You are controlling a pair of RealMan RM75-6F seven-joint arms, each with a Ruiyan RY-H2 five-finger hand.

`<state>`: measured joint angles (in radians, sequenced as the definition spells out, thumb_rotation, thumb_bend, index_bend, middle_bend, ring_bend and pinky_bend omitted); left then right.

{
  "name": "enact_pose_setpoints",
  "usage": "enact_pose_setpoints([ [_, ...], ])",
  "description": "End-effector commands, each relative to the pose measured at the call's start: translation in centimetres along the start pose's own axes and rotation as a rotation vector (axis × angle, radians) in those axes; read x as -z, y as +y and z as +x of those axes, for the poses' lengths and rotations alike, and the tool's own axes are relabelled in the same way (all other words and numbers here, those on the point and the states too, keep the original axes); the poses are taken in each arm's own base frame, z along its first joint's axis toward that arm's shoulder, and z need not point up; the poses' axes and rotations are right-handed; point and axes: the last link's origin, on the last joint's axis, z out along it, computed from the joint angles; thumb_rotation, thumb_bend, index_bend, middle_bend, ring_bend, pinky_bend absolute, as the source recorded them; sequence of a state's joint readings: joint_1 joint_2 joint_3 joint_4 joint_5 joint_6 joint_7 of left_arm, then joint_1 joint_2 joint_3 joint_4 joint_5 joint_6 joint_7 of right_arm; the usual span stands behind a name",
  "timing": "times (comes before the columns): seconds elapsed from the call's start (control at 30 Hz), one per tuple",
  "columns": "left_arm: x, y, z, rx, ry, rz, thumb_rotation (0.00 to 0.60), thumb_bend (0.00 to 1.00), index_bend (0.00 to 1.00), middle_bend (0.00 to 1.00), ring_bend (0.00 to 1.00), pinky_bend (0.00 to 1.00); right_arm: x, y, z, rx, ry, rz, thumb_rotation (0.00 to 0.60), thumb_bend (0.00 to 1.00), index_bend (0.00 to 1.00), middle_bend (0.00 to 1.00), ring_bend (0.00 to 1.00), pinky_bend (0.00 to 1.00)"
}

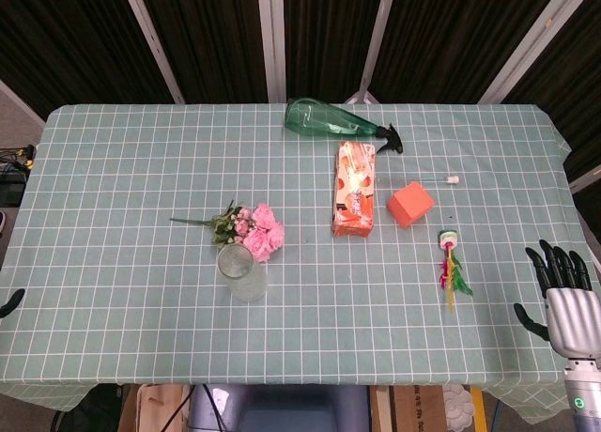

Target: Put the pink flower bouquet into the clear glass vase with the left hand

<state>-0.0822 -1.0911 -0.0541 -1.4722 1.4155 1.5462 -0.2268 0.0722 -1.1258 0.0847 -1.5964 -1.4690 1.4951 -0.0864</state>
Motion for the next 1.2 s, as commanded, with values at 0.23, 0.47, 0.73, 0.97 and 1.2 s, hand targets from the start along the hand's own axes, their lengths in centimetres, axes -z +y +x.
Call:
enact_pose_setpoints([
  [0.23,0.1,0.4,-0.1,-0.011,0.008,-0.019,0.600,0.31,0.14,0.09,0.00,0.00,0.2,-0.1,0.1,0.000,-0.001,0.002,0.600,0.29,0.12,0.03,0.01,0.00],
  [0.47,-0.3,0.6,-0.6,-0.014,-0.008,-0.030,0.600,0.31,0.14,0.09,0.00,0.00,0.3,-0.2,0.0,-0.003,-0.010,0.000,0.600,0.29,0.12,0.03,0.01,0.00],
  [0.73,-0.5,0.8,-0.9,-0.020,-0.021,-0.043,0.600,0.31,0.13,0.09,0.00,0.00,0.4,-0.3,-0.1,-0.009,-0.038,0.008,0.600,0.29,0.12,0.03,0.01,0.00],
  [0.97,-0.8,1.0,-1.2,-0.025,-0.035,-0.052,0.600,0.31,0.13,0.09,0.00,0.00,0.5,-0.2,0.1,-0.010,-0.027,0.009,0.600,0.29,0.12,0.03,0.01,0.00],
  [1.2,-4.8,2.9,-0.3,-0.080,-0.058,-0.118,0.600,0.27,0.12,0.09,0.00,0.00,0.4,-0.4,-0.2,-0.007,-0.034,0.014,0.600,0.29,0.12,0.03,0.01,0.00],
])
